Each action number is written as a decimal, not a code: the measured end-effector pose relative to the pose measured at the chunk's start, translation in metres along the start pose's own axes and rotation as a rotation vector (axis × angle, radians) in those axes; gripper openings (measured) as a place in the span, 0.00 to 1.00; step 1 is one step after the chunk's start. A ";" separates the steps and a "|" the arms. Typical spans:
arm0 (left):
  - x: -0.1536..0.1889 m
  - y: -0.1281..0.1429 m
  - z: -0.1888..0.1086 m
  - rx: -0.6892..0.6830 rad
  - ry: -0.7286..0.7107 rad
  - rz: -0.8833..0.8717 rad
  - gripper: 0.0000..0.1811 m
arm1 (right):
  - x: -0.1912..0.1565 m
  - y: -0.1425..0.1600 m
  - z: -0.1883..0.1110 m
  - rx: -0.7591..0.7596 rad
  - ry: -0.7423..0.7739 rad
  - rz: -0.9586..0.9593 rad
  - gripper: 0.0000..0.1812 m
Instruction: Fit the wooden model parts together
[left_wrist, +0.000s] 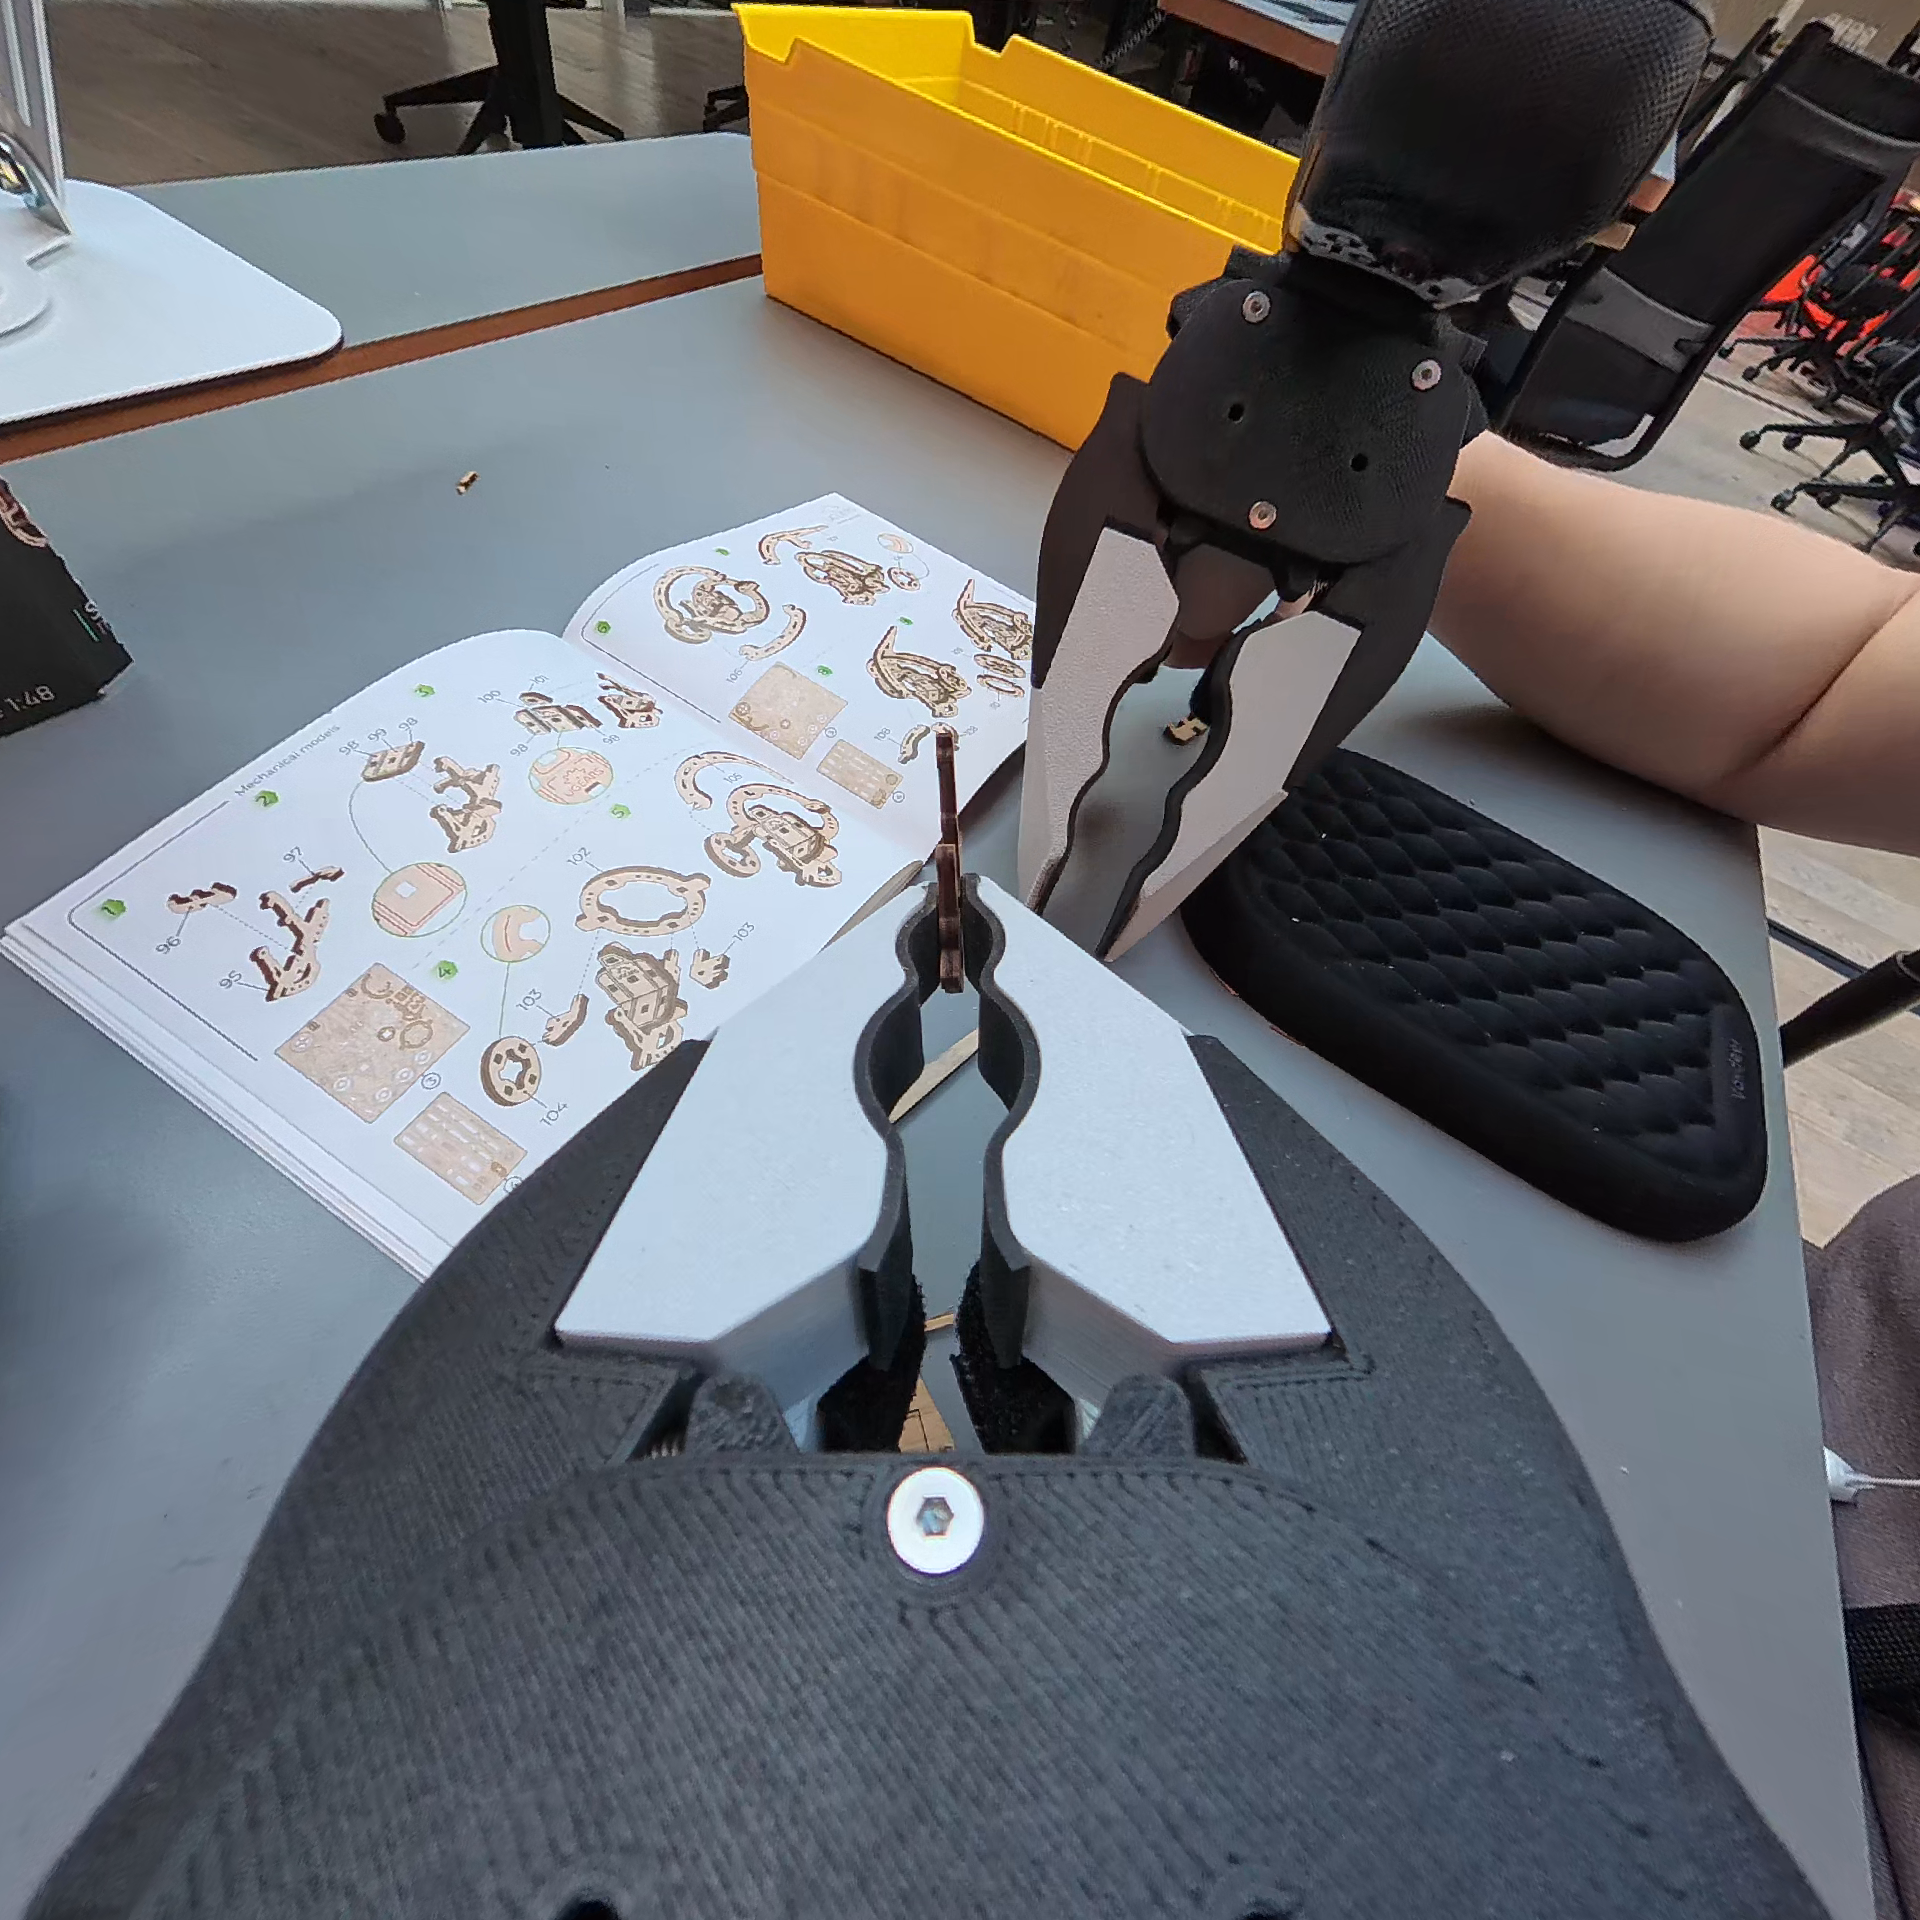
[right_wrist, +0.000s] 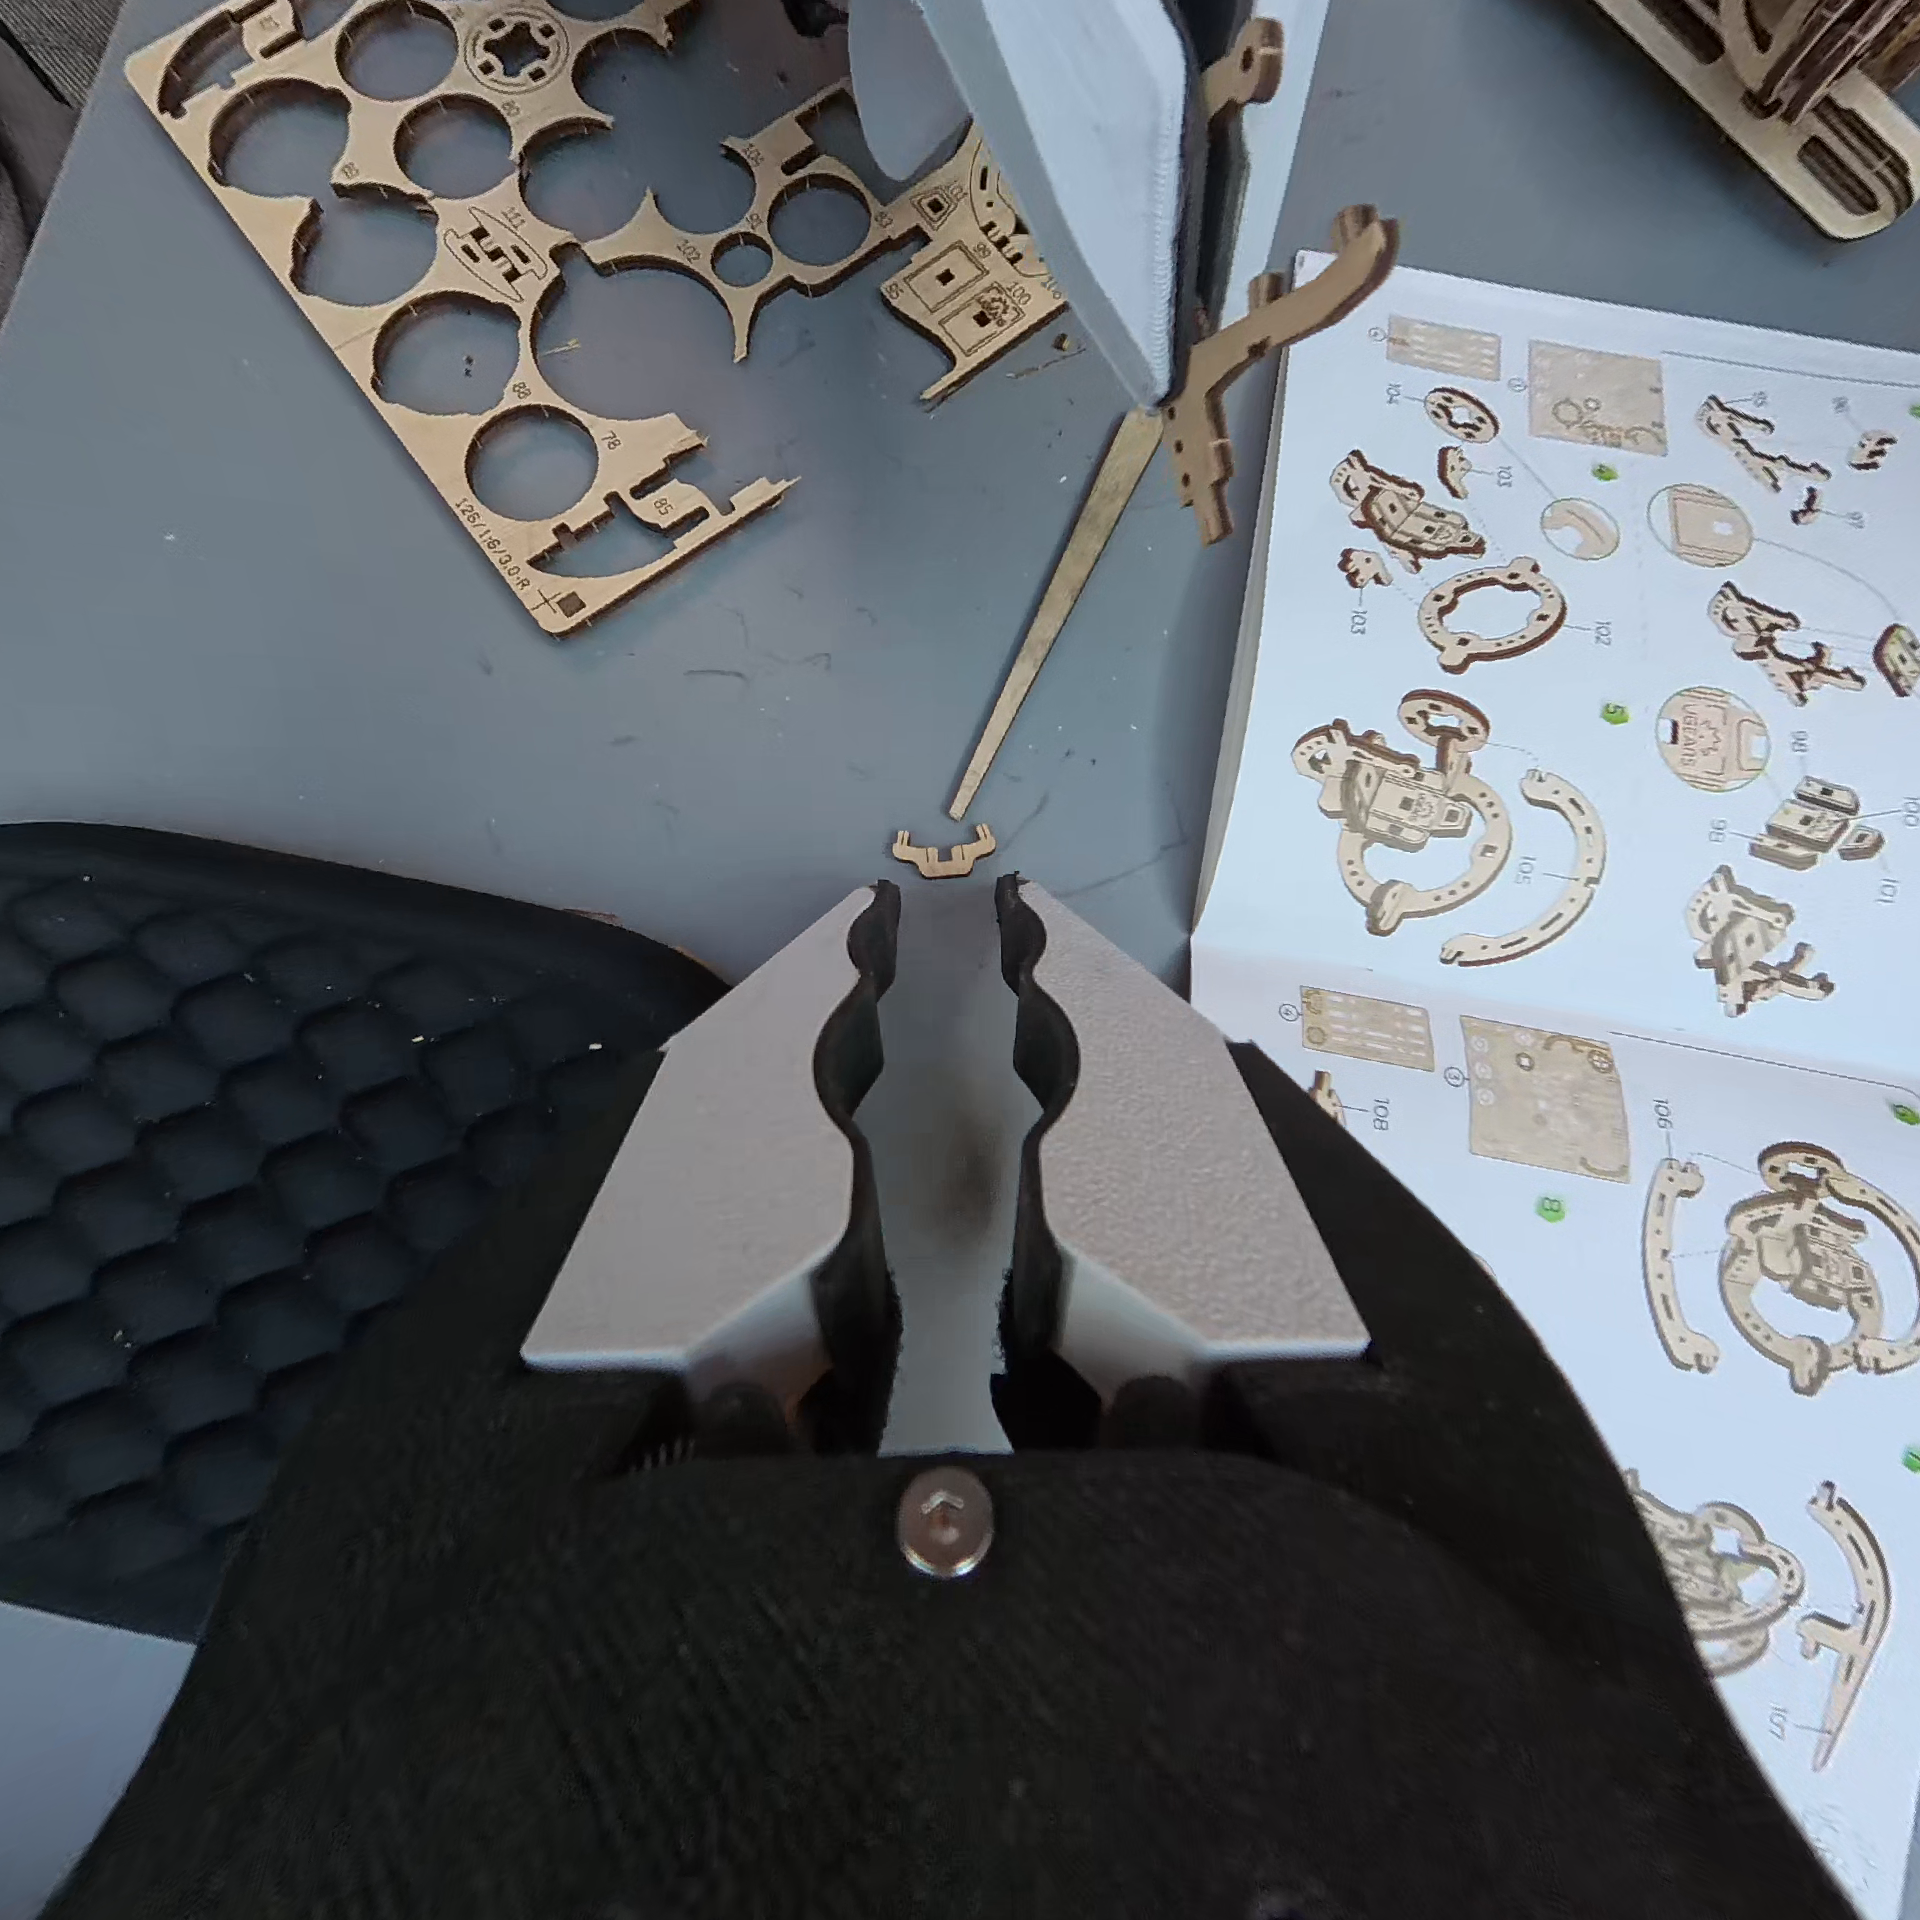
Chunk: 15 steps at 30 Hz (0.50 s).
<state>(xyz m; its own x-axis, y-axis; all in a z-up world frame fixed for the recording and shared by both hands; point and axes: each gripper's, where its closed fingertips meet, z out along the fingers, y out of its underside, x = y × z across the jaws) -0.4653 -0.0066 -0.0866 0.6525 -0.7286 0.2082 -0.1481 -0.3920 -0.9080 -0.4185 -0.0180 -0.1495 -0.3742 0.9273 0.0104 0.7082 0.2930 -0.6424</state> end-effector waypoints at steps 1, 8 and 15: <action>0.000 0.000 0.000 0.001 0.000 -0.002 0.00 | 0.001 0.001 0.002 -0.005 0.002 -0.007 0.10; -0.001 -0.001 -0.001 0.002 0.001 -0.002 0.00 | 0.001 -0.002 0.004 0.039 -0.025 0.004 0.09; 0.000 0.002 0.001 0.000 0.030 -0.042 0.00 | -0.003 -0.007 0.008 0.071 -0.042 -0.013 0.05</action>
<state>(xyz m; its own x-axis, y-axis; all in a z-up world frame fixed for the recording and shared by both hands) -0.4652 -0.0065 -0.0884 0.6356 -0.7281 0.2567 -0.1215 -0.4227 -0.8981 -0.4268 -0.0247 -0.1514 -0.4091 0.9124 -0.0126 0.6595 0.2861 -0.6951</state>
